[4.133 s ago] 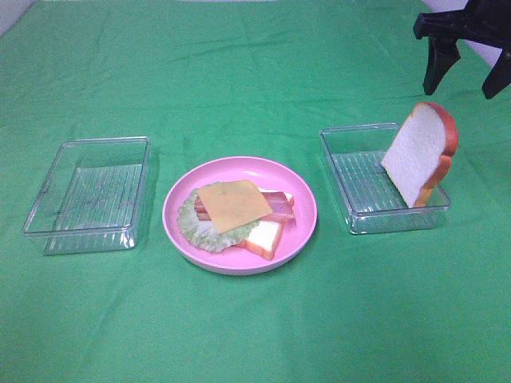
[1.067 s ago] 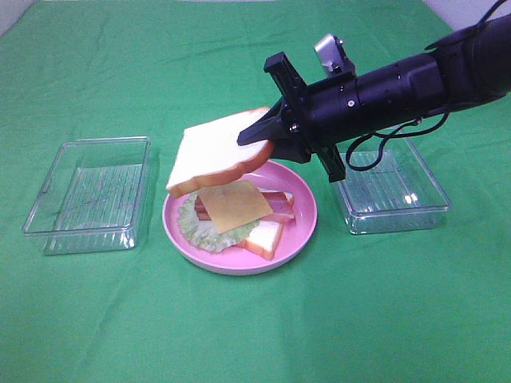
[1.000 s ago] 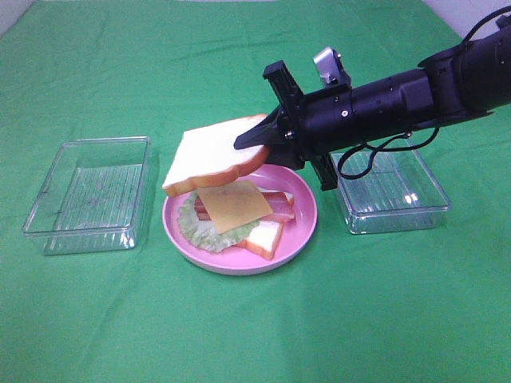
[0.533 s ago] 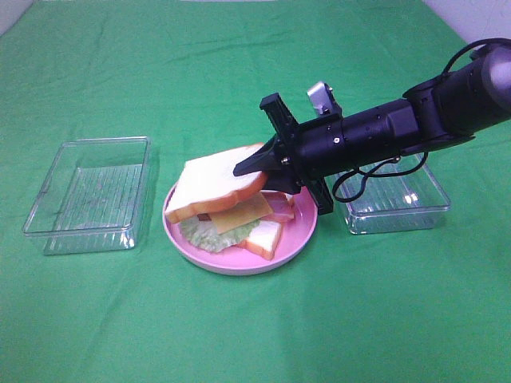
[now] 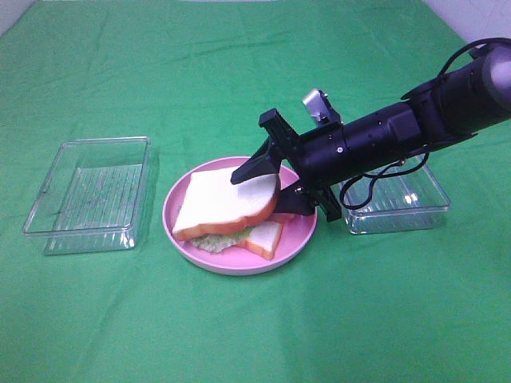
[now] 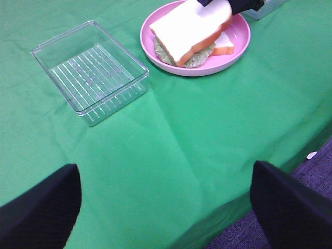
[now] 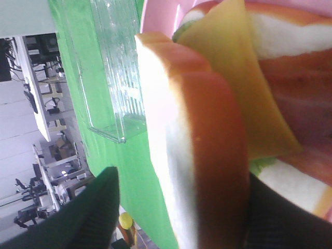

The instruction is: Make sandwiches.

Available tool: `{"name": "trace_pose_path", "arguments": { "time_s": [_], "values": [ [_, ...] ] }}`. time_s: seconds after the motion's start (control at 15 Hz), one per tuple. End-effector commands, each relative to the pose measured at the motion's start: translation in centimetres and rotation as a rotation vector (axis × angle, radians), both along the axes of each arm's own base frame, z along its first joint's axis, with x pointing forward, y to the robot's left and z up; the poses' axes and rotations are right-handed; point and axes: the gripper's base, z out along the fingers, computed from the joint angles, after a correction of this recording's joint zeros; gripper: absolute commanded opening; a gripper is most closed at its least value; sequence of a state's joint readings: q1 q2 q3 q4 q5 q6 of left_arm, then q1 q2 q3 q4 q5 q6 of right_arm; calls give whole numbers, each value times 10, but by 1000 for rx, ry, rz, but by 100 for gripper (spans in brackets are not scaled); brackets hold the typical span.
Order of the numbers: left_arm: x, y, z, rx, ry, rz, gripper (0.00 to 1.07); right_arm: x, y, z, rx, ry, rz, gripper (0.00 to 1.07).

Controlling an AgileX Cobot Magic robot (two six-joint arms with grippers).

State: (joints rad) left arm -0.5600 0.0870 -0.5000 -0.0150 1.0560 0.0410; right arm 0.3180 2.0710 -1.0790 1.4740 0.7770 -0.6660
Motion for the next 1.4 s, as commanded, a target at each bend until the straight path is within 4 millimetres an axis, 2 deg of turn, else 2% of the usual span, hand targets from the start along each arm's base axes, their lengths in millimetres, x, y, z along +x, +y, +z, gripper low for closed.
{"name": "trace_pose_path", "arguments": {
  "time_s": [0.07, 0.4, 0.6, 0.8, 1.0, 1.27, 1.33, 1.4],
  "values": [
    [-1, 0, 1, -16, -10, -1, 84, -4, -1, 4, -18, -20, 54, 65],
    [-1, 0, 1, -16, -10, -1, 84, -4, -9, -1, -149, -76, 96, 69],
    [-1, 0, 1, -16, -10, -1, 84, -2, -13, 9, -213, -155, 106, 69],
    [-1, 0, 1, -16, -10, -1, 84, -4, -26, 46, -359, -312, 132, 71],
    [-1, 0, 1, -16, -10, -1, 84, -19, -38, 70, -476, -311, 207, 71],
    [-1, 0, 1, -16, -10, -1, 84, -59, -67, 120, -686, -265, 335, 71],
    [-1, 0, 1, -16, -10, -1, 84, -87, -81, 149, -747, -277, 349, 71],
    [-1, 0, 1, -16, -10, -1, 84, -94, -84, 154, -753, -289, 351, 71]
  ]
}}
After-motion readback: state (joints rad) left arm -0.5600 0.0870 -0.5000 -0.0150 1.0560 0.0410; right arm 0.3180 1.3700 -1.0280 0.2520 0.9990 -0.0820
